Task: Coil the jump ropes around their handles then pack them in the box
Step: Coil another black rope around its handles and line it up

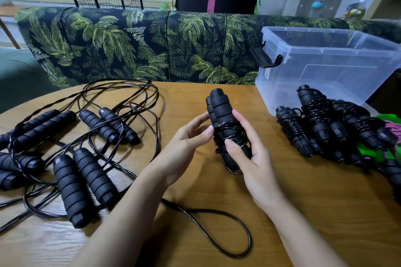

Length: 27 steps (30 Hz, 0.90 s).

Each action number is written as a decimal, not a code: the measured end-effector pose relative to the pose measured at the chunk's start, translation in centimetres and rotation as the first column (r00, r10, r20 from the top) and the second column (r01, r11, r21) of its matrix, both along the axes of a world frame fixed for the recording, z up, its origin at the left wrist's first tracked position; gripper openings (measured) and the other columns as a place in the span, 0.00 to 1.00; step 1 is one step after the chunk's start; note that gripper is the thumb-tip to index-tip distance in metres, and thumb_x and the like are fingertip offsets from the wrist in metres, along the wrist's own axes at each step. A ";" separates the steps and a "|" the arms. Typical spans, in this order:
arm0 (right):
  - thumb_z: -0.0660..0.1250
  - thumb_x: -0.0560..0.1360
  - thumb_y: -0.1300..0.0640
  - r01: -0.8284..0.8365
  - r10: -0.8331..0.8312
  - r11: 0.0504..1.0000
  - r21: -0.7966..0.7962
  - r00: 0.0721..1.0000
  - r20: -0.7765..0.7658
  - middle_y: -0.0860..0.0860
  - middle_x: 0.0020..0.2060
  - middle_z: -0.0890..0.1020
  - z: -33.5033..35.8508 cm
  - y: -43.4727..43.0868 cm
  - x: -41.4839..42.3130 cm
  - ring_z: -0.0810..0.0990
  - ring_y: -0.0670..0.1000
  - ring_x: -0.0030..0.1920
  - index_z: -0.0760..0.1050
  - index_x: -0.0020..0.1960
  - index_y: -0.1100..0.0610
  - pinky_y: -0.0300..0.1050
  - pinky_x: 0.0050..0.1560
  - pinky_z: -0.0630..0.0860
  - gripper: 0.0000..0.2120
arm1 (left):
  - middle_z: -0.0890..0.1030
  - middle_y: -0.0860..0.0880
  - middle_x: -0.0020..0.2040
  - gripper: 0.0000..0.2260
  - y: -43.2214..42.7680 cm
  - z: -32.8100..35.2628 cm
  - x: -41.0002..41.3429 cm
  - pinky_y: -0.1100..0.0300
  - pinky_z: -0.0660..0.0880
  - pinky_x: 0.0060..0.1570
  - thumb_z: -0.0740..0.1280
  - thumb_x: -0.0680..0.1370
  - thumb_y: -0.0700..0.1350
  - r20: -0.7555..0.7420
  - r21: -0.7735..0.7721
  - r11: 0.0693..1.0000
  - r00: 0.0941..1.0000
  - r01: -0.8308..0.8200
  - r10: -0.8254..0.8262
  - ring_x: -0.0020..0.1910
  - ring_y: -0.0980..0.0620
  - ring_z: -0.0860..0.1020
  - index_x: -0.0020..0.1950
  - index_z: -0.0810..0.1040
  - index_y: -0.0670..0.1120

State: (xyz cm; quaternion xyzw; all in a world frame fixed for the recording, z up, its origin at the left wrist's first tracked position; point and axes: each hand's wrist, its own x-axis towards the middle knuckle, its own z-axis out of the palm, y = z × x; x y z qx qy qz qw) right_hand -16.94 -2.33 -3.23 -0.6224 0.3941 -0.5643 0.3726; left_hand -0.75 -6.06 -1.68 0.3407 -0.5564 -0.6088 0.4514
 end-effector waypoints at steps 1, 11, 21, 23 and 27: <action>0.64 0.79 0.58 -0.003 0.003 1.000 0.000 1.000 0.006 0.42 0.69 0.74 0.0 0.0 0.0 0.72 0.43 0.69 0.66 0.74 0.45 0.37 0.67 0.69 0.25 | 0.83 0.50 0.60 0.21 0.0 0.0 0.0 0.70 0.69 0.53 0.66 0.76 0.47 -0.009 0.005 1.000 1.000 -0.020 0.020 0.61 0.56 0.78 0.70 0.72 0.50; 0.70 0.75 0.49 0.202 -0.259 0.963 -0.179 0.877 -0.404 0.40 0.74 0.64 -0.9 -0.5 0.3 0.60 0.28 0.69 0.55 0.79 0.44 0.21 0.62 0.60 0.37 | 0.84 0.42 0.54 0.18 0.7 -0.3 -1.6 0.68 0.75 0.47 0.71 0.76 0.40 -0.026 -0.016 0.962 0.962 -0.274 0.273 0.51 0.57 0.82 0.66 0.76 0.46; 0.70 0.76 0.54 0.204 -0.224 0.974 -0.095 0.919 -0.323 0.43 0.70 0.70 -1.2 -0.9 -0.3 0.70 0.38 0.66 0.54 0.78 0.44 0.25 0.60 0.66 0.37 | 0.86 0.47 0.50 0.16 0.4 -0.3 -0.7 0.67 0.76 0.49 0.72 0.74 0.41 0.011 -0.019 0.974 0.974 -0.227 0.228 0.51 0.54 0.83 0.62 0.78 0.45; 0.69 0.77 0.54 0.205 -0.228 0.974 -0.102 0.907 -0.355 0.43 0.70 0.69 -1.1 -0.8 -0.2 0.70 0.38 0.66 0.53 0.78 0.43 0.25 0.59 0.66 0.37 | 0.86 0.47 0.49 0.18 0.4 -0.3 -0.7 0.66 0.76 0.48 0.73 0.72 0.43 0.019 -0.026 0.973 0.974 -0.227 0.228 0.51 0.54 0.83 0.62 0.77 0.45; 0.70 0.77 0.55 0.109 -0.103 0.994 0.020 0.979 -0.176 0.42 0.68 0.72 -0.9 -0.8 -0.3 0.72 0.40 0.67 0.54 0.75 0.40 0.37 0.65 0.69 0.35 | 0.85 0.47 0.48 0.20 0.4 0.0 -0.4 0.67 0.75 0.49 0.72 0.70 0.47 0.009 -0.036 0.976 0.977 -0.213 0.214 0.50 0.56 0.82 0.61 0.77 0.44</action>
